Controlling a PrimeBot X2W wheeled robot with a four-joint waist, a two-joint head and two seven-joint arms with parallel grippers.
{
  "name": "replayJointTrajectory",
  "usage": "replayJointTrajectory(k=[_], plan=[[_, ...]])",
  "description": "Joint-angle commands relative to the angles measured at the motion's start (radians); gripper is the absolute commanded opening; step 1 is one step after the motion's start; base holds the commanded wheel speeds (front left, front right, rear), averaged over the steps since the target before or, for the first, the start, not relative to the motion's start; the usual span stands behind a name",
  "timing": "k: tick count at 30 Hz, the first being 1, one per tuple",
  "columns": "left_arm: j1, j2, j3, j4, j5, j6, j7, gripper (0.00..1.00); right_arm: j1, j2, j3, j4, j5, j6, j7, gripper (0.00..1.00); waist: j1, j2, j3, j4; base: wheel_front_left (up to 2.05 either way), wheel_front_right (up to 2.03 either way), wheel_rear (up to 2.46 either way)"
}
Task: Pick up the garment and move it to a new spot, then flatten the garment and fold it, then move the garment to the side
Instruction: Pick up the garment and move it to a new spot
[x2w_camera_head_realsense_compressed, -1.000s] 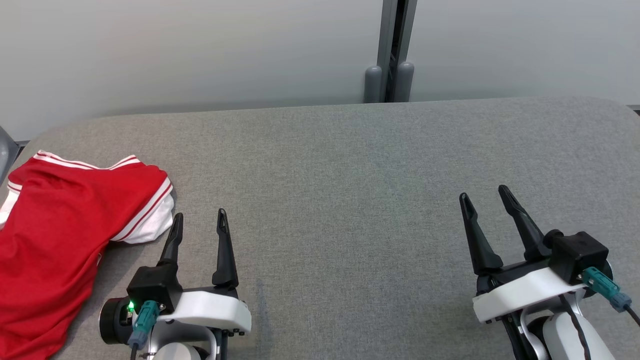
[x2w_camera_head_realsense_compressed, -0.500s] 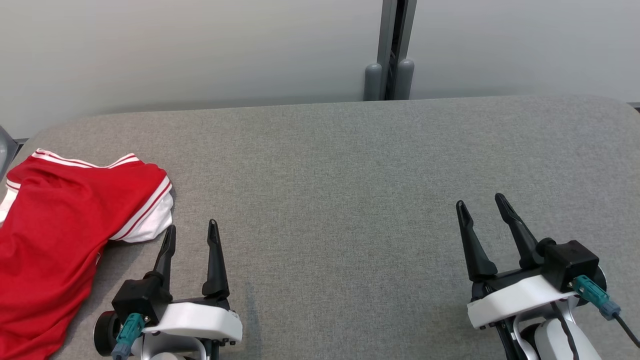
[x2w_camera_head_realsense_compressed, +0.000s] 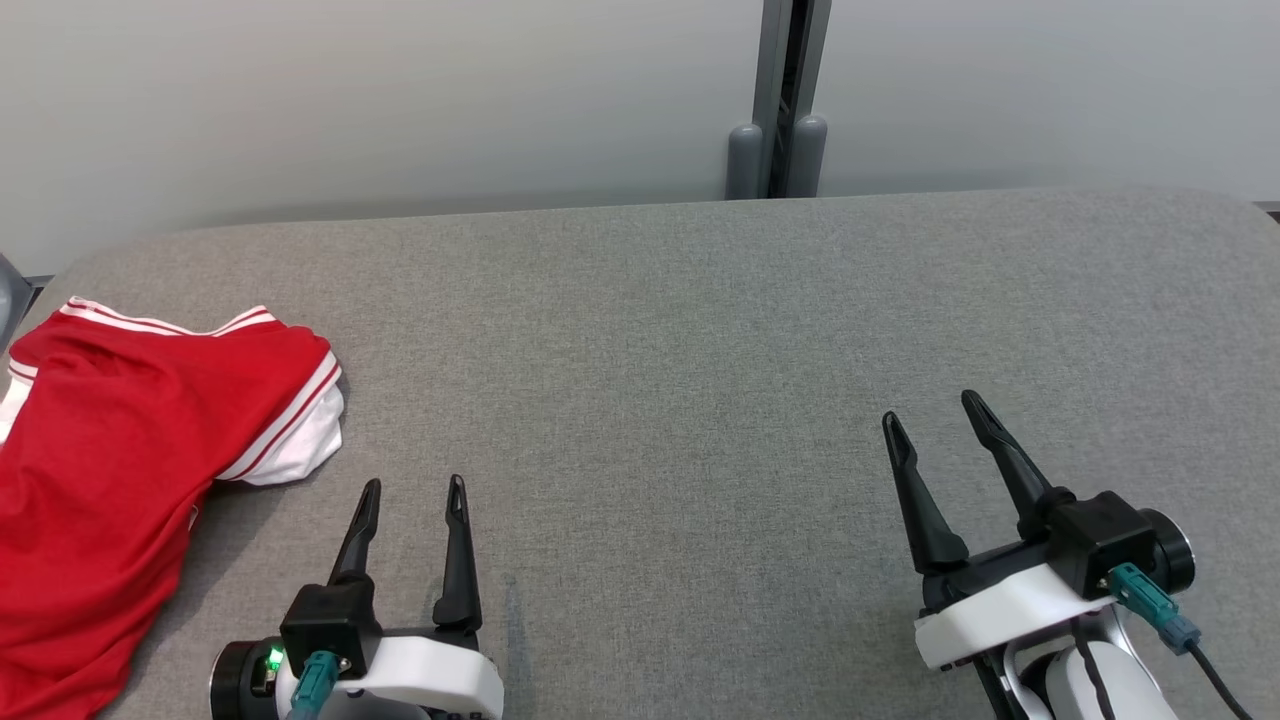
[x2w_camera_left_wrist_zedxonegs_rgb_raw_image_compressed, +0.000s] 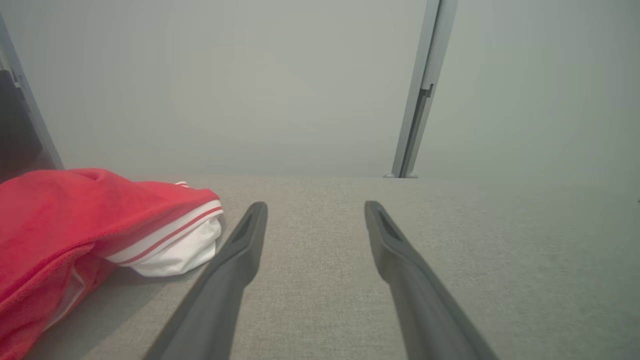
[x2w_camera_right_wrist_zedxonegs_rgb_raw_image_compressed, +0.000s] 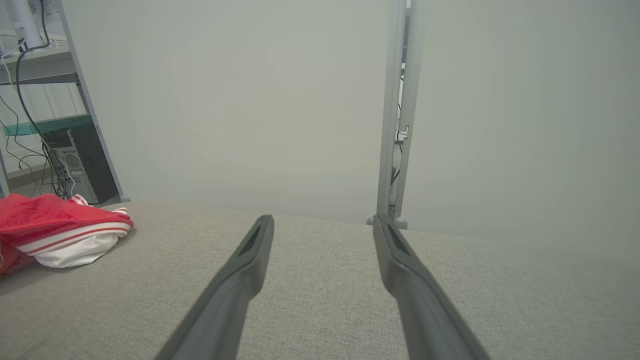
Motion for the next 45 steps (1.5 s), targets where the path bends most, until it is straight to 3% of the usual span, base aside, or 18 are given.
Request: replayJointTrajectory(k=[1, 14, 18, 21, 26, 29, 30, 37, 38, 42, 45], plan=[[-0.002, 0.004, -0.001, 0.008, 0.017, 0.009, -0.008, 1.00, -0.008, -0.006, 0.003, -0.003, -0.015, 0.002, -0.011, 1.00, 0.0000, 0.0000, 0.003, -0.001, 0.00, 0.00, 0.00], [-0.050, 0.004, 0.021, 0.056, 0.034, 0.016, -0.017, 1.00, -0.025, -0.007, 0.007, -0.007, -0.032, 0.001, -0.021, 1.00, 0.0000, 0.0000, 0.057, -0.012, 0.00, 0.00, 0.00], [-0.095, 0.009, 0.041, 0.087, 0.108, 0.024, -0.017, 1.00, -0.036, -0.007, 0.005, -0.008, -0.027, 0.001, -0.021, 1.00, 0.0000, 0.0000, 0.071, -0.014, 0.00, 0.00, 0.00], [-0.180, 0.055, 0.030, 0.180, 0.152, -0.022, -0.016, 1.00, -0.051, -0.006, 0.010, -0.015, -0.031, 0.001, -0.020, 1.00, 0.0000, 0.0000, 0.097, -0.021, 0.00, 0.00, 0.00], [-0.288, 0.122, 0.030, 0.278, 0.173, -0.062, 0.018, 1.00, -0.070, -0.006, 0.022, -0.042, -0.017, 0.001, -0.020, 1.00, 0.0000, 0.0000, 0.132, -0.035, 0.00, 0.00, 0.00], [-0.382, 0.185, 0.027, 0.328, 0.183, -0.111, 0.117, 1.00, -0.084, -0.006, 0.025, -0.058, -0.006, 0.001, -0.020, 1.00, 0.0000, 0.0000, 0.160, -0.045, 0.00, 0.00, 0.00], [-0.439, 0.227, 0.020, 0.352, 0.190, -0.148, 0.203, 1.00, -0.099, -0.006, 0.029, -0.066, -0.004, 0.001, -0.020, 1.00, 0.0000, 0.0000, 0.178, -0.052, 0.00, 0.00, 0.00], [-0.593, 0.351, 0.025, 0.407, 0.163, -0.280, 0.448, 1.00, -0.126, -0.007, 0.034, -0.086, 0.022, 0.001, -0.020, 1.00, 0.0000, 0.0000, 0.218, -0.078, 0.00, 0.00, 0.00], [-0.633, 0.393, 0.022, 0.423, 0.146, -0.317, 0.523, 1.00, -0.130, -0.006, 0.032, -0.092, 0.027, 0.001, -0.020, 1.00, 0.0000, 0.0000, 0.226, -0.084, 0.00, 0.00, 0.00], [-0.663, 0.415, 0.025, 0.419, 0.115, -0.338, 0.573, 1.00, -0.132, -0.006, 0.030, -0.093, 0.032, 0.001, -0.020, 1.00, 0.0000, 0.0000, 0.232, -0.089, 0.00, 0.00, 0.00], [-0.681, 0.436, -0.016, 0.426, 0.043, -0.361, 0.687, 1.00, -0.136, -0.006, 0.033, -0.090, 0.035, 0.001, -0.020, 1.00, 0.0000, 0.0000, 0.234, -0.093, 0.00, 0.00, 0.00]])
